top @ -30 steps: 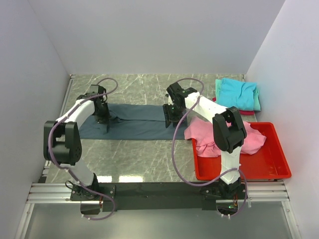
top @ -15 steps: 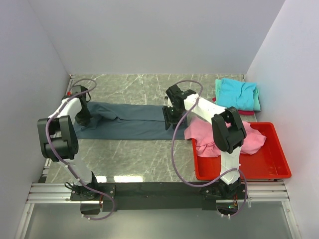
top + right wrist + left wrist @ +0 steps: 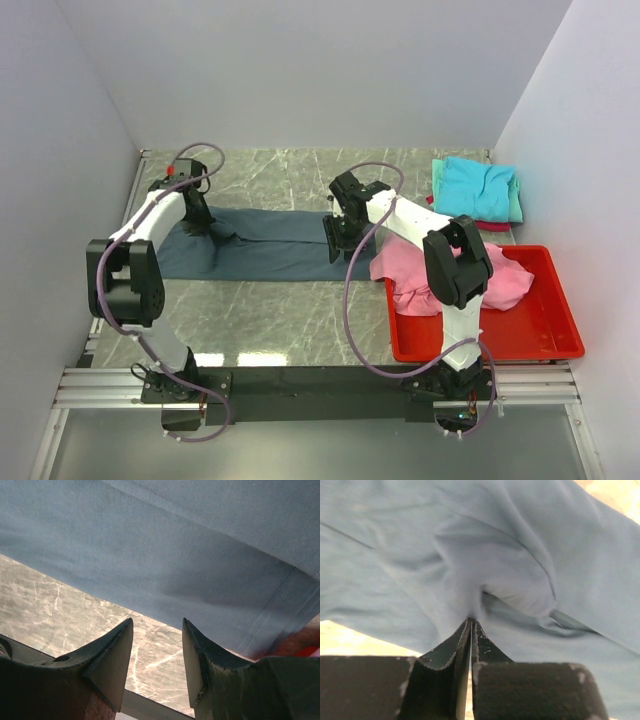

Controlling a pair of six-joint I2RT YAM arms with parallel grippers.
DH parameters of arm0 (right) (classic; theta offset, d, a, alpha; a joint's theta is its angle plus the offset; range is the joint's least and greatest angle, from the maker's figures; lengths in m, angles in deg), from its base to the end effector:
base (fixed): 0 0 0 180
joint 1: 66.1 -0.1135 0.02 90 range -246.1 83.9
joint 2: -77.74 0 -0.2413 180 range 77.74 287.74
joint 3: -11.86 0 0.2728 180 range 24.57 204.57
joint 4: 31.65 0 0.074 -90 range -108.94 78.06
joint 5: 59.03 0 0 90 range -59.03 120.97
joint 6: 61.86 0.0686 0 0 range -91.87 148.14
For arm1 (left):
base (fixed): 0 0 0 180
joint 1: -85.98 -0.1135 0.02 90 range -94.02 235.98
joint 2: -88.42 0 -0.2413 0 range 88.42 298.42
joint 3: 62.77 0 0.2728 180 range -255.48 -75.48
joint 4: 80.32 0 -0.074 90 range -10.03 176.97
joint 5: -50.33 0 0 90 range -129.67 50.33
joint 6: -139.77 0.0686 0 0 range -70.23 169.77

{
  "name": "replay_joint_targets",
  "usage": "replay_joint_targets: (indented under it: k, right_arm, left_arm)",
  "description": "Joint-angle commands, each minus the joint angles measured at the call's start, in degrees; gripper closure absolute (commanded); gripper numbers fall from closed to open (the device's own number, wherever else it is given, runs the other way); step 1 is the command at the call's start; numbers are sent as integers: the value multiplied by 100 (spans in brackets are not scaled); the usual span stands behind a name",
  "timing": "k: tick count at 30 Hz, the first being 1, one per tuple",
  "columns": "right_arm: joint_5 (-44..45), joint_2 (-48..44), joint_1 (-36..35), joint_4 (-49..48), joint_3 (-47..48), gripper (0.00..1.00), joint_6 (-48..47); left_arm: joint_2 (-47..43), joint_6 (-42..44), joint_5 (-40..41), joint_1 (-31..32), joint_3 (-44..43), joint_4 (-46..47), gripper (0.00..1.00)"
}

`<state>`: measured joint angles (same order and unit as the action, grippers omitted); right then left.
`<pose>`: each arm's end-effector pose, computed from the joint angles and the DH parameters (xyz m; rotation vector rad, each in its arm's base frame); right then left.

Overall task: Fold and stack the t-shirts
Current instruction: Fold the tshirt

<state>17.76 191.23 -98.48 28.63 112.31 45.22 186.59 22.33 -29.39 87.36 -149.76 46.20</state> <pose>0.3483 0.2394 0.1384 -0.4399 2.9013 0.4885 0.3827 0.0030 0.1716 -0.6543 2.5879 0.0832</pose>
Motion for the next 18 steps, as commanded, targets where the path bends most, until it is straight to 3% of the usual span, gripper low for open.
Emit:
replay_joint_targets:
  k: [1, 9, 18]
  right_arm:
    - [-50, -117, -49, 33, 225, 49, -29]
    - [-15, -125, -49, 51, 191, 49, -21]
    - [-24, -82, -49, 68, 225, 49, -3]
  left_arm:
    - [113, -235, -483, -25, 46, 96, 89]
    - [282, -297, -545, 142, -385, 324, 89]
    - [-9, -481, -414, 441, 168, 641, 81]
